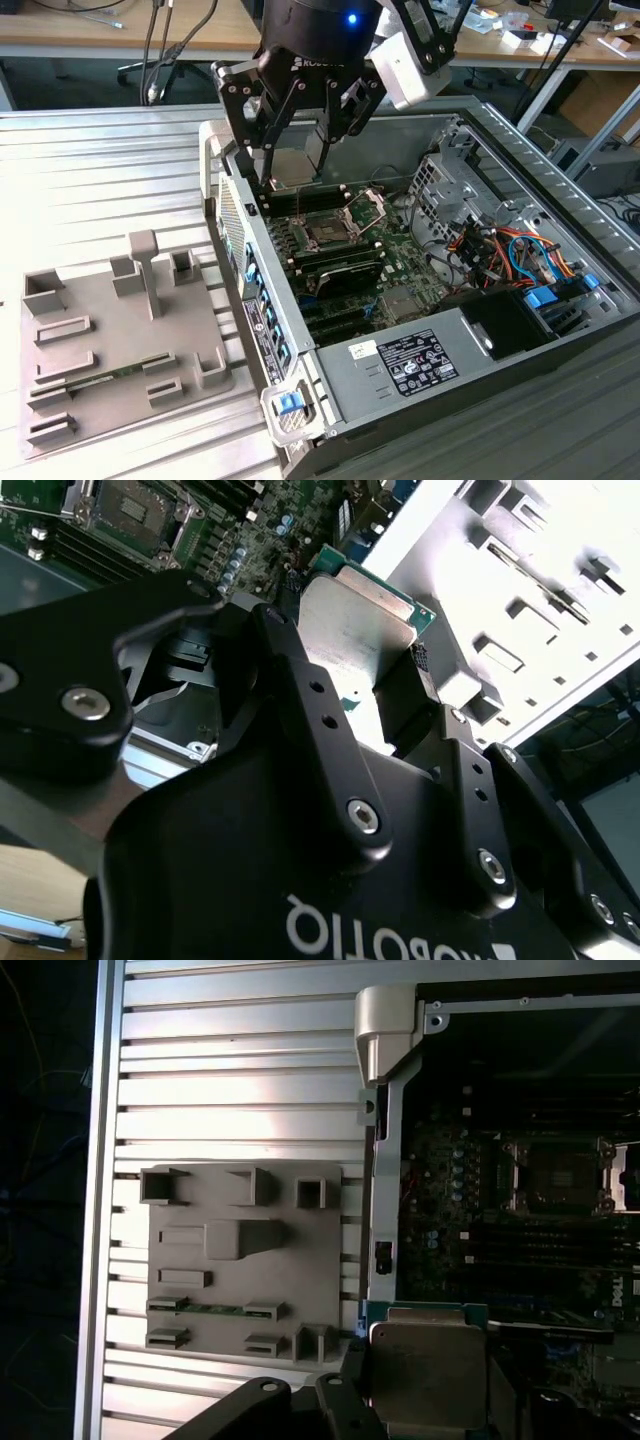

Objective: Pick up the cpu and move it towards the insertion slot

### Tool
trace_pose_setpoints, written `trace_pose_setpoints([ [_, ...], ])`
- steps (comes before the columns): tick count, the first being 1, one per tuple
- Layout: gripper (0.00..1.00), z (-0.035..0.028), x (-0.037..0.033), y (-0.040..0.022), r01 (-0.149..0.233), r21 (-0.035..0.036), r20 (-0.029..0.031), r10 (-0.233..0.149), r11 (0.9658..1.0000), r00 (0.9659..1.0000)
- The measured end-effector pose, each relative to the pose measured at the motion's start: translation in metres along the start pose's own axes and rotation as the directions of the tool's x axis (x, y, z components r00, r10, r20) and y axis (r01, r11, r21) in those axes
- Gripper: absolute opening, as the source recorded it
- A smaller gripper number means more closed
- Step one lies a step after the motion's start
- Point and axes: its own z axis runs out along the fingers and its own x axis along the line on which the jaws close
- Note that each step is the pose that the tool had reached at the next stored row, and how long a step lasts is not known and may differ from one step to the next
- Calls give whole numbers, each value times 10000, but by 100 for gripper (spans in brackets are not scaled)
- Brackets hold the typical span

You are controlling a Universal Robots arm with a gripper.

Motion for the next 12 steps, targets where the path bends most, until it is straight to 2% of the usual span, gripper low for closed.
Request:
trace_pose_setpoints([
  [2,55,0,-18,-1,0,0,-1,0,10000,10000],
  [5,55,0,-85,-4,0,0,-1,0,10000,10000],
  [7,55,-2,-301,-16,-1,0,-5,1,10000,10000],
  [9,55,-3,-454,-24,0,0,-8,0,10000,10000],
  [12,55,-3,-493,-25,0,-1,-8,0,10000,10000],
])
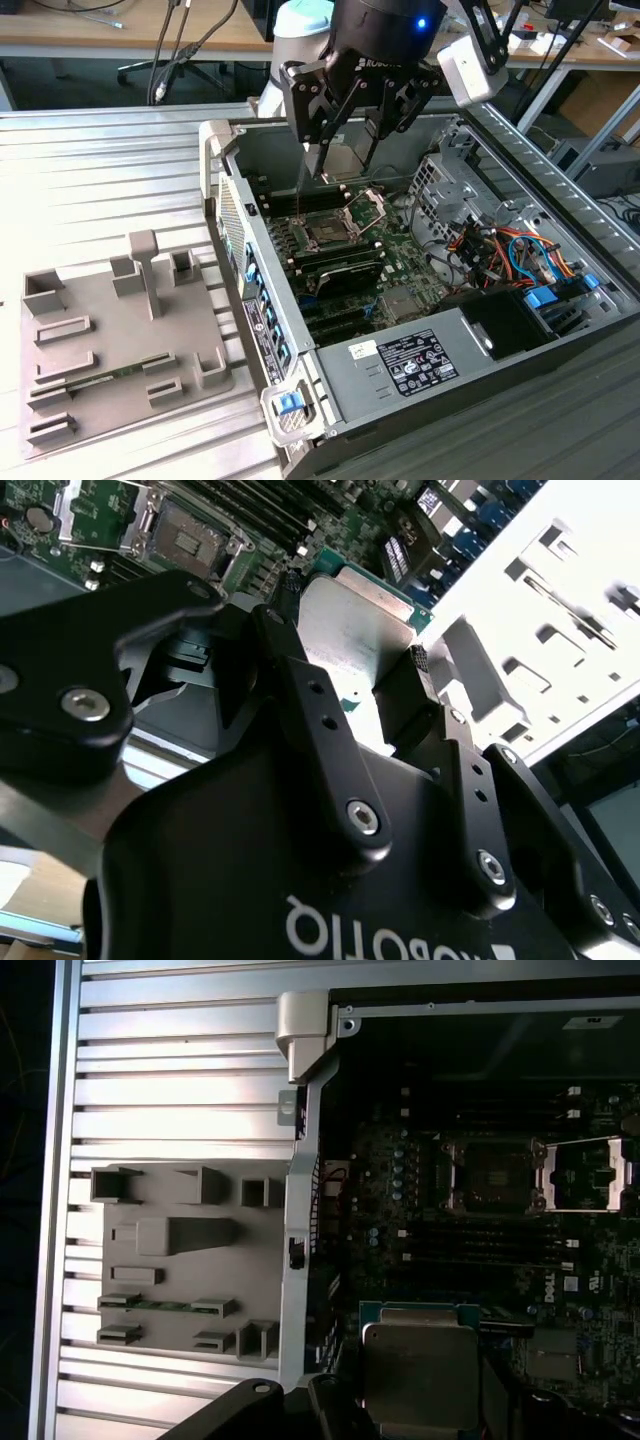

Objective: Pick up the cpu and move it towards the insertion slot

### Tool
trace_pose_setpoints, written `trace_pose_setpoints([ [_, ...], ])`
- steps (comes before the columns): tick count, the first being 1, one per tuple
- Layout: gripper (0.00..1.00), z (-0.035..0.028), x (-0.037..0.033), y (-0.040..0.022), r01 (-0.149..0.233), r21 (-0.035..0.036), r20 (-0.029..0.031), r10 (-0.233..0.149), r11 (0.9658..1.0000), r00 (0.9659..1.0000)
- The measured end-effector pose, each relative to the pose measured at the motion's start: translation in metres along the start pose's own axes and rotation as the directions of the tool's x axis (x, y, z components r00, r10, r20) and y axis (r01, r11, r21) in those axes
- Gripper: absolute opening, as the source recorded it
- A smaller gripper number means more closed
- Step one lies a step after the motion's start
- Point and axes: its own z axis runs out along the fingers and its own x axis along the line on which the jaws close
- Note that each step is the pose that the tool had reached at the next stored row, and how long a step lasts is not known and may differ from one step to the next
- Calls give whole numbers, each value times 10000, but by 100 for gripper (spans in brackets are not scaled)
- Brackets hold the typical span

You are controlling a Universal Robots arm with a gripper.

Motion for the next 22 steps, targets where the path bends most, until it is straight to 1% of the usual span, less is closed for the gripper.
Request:
trace_pose_setpoints([
  [10,55,-1,-121,-6,0,0,-1,0,10000,10000],
  [12,55,-1,-160,-8,0,1,-2,0,10000,10000],
  [19,55,-2,-249,-13,1,1,-4,-1,10000,10000],
  [22,55,0,-310,-15,0,0,-6,0,10000,10000],
])
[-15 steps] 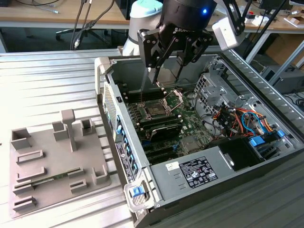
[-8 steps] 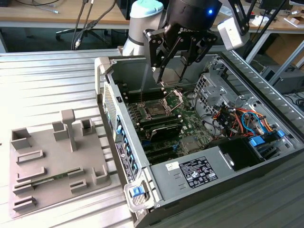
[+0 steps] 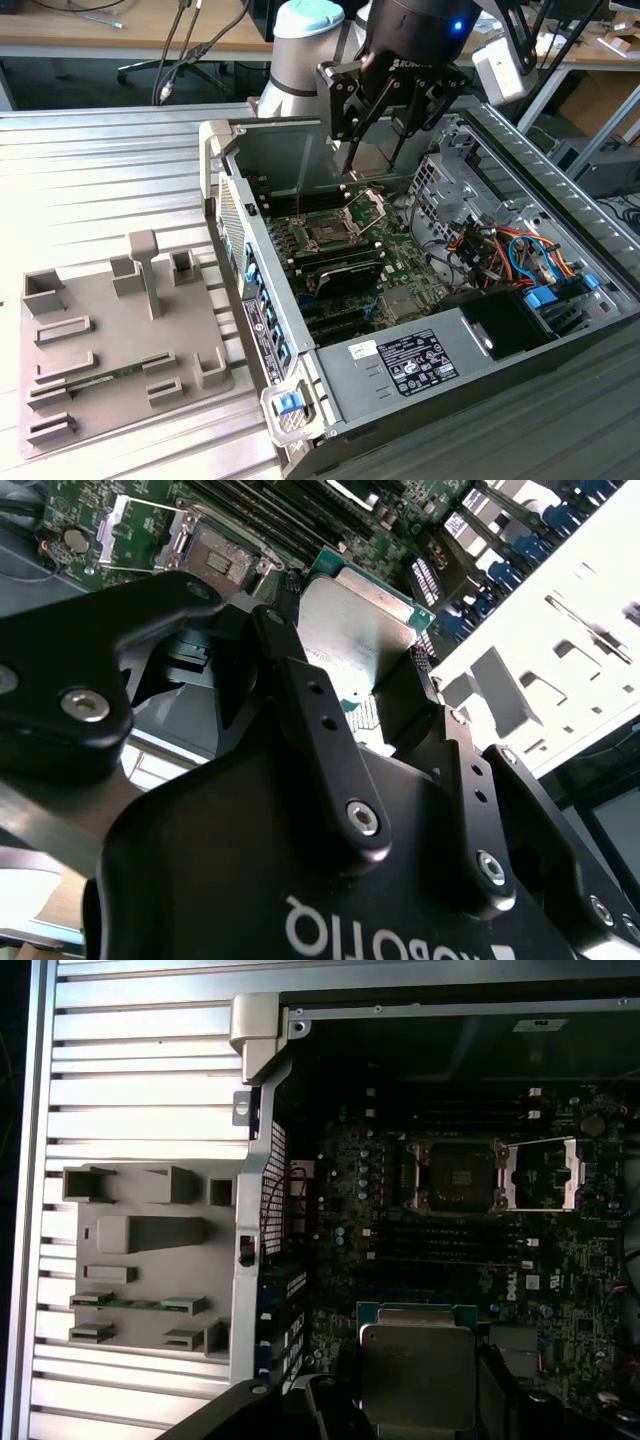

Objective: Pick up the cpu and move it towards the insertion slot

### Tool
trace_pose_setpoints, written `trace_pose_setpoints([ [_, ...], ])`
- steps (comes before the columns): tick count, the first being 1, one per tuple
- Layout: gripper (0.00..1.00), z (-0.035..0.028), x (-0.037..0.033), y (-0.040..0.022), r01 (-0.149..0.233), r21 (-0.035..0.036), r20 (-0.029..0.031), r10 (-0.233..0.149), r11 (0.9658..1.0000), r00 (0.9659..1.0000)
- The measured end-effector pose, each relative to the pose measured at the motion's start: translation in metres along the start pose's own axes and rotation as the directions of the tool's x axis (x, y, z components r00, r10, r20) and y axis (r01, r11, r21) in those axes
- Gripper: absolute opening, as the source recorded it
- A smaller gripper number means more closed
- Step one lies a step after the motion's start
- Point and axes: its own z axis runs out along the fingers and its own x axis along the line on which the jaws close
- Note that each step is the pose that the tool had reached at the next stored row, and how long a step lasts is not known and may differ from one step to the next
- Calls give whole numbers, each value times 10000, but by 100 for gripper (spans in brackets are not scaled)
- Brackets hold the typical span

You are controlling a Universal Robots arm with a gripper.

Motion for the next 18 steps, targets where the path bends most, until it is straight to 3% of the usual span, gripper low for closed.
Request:
trace_pose_setpoints([
  [18,55,1,-291,-15,0,0,-7,0,10000,10000],
])
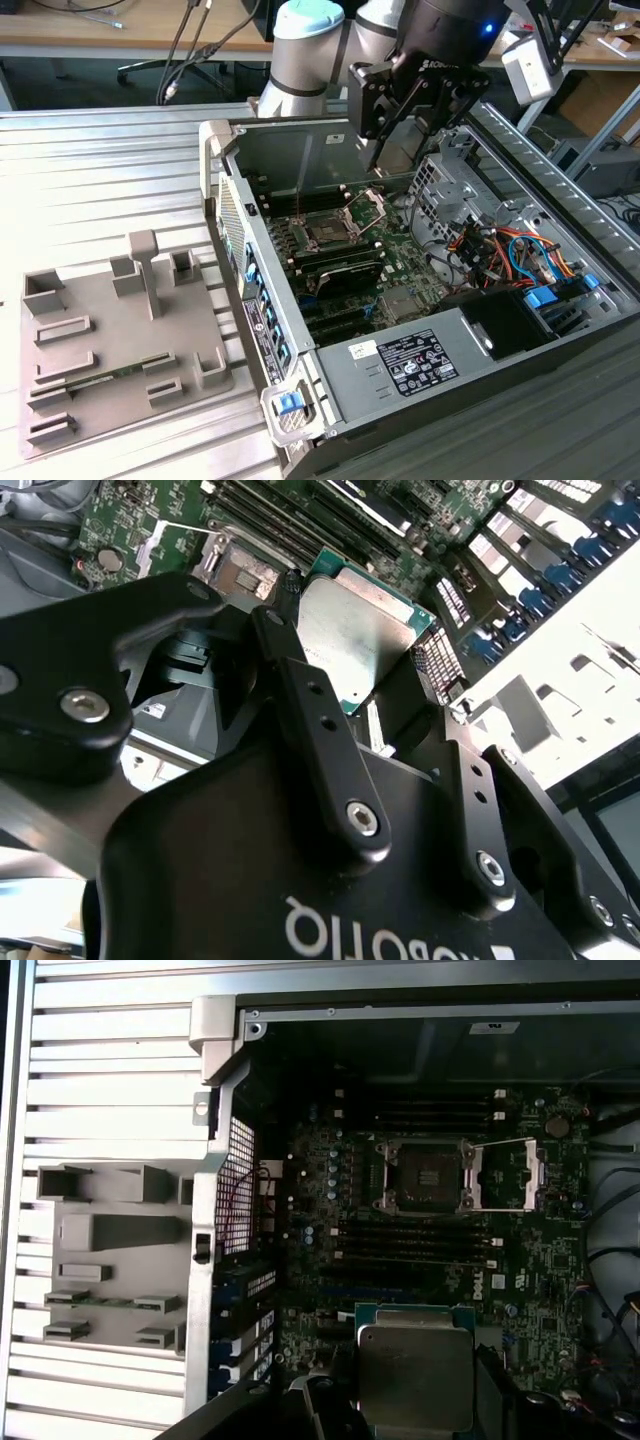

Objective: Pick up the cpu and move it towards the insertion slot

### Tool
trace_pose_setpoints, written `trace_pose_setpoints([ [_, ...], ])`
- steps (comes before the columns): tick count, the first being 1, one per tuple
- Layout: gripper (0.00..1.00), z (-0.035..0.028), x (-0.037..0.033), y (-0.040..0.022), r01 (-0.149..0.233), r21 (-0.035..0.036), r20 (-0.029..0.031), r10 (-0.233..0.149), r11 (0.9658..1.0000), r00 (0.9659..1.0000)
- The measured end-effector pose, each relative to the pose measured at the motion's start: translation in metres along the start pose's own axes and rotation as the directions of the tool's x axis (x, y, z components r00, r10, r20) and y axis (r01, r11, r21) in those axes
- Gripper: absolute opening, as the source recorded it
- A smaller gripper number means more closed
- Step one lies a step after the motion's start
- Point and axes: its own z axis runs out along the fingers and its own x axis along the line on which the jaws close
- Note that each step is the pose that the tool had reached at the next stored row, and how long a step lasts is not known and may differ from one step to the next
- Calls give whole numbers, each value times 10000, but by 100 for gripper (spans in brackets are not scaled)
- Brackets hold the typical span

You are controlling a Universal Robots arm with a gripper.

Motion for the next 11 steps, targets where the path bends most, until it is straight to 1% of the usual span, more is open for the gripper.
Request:
trace_pose_setpoints([
  [6,55,0,-104,-5,0,0,-1,0,10000,10000],
  [11,55,0,-168,-9,0,0,-3,0,10000,10000],
])
